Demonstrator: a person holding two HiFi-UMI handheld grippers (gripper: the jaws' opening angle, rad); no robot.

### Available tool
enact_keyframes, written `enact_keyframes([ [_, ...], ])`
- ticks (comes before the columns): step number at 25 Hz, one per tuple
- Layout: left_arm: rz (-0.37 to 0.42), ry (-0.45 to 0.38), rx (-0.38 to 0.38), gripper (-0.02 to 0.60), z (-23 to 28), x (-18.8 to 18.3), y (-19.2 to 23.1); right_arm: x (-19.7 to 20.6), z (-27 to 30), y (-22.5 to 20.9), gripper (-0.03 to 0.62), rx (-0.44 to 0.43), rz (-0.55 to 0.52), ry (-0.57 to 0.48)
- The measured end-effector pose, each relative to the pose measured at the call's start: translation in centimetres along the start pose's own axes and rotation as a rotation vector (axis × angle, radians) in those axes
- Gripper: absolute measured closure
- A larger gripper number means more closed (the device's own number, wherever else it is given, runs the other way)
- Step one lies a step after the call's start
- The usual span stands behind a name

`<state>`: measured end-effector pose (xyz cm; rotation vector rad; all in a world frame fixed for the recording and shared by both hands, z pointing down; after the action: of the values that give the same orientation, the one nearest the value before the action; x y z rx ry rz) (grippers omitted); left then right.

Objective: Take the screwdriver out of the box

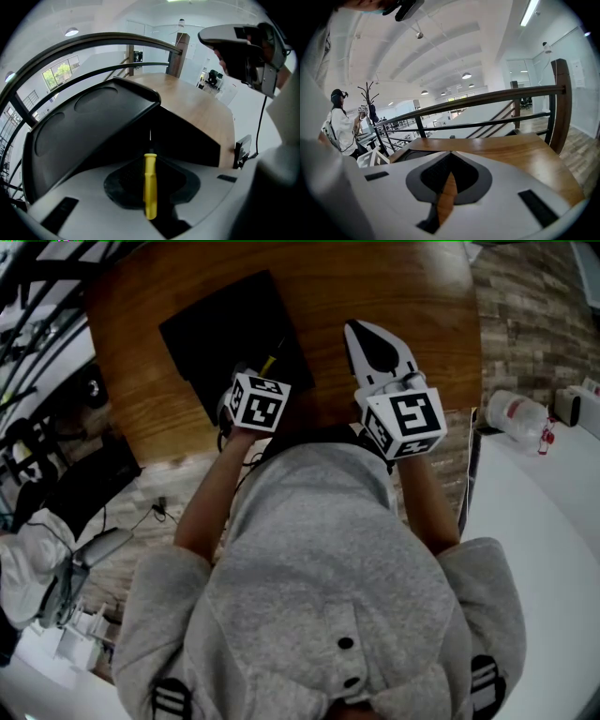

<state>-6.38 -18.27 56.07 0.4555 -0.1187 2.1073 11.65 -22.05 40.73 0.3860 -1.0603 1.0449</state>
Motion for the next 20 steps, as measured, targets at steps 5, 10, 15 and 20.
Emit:
enact_keyframes([
  [5,0.002,-0.001,0.005,0.497,-0.8,1.0,-0.4,-0.5,-0.8,0.9,0.577,0.004,-0.012,-0.011],
  [10,0.029,-0.026,-0.009,0.497,-2.1,1.4,-0.7,-0.4,-1.7,2.2,0.577,0.009,-0.020,-0.026],
  [15,0.047,-0.061,-0.015,0.497,-3.4,1.6,-0.7,-0.6,-2.6,3.4,0.577,0.017,-0.036,-0.042],
  [20,0.075,-0.097,-0.024,0.497,-4.8,2.1,-1.0,-0.4,-4.2,5.0,0.577,0.029,-0.053,-0.059],
])
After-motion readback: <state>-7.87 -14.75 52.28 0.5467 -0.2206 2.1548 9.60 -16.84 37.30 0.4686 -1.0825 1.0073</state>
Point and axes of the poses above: the fingertips, and each gripper's own axes: z forward along the fingers, y to its left, x out of its underside, the point moved 7 cm from there along -z, backward along the fingers, and after that the axes turned 3 degrees about y, right-handed, at the moved point
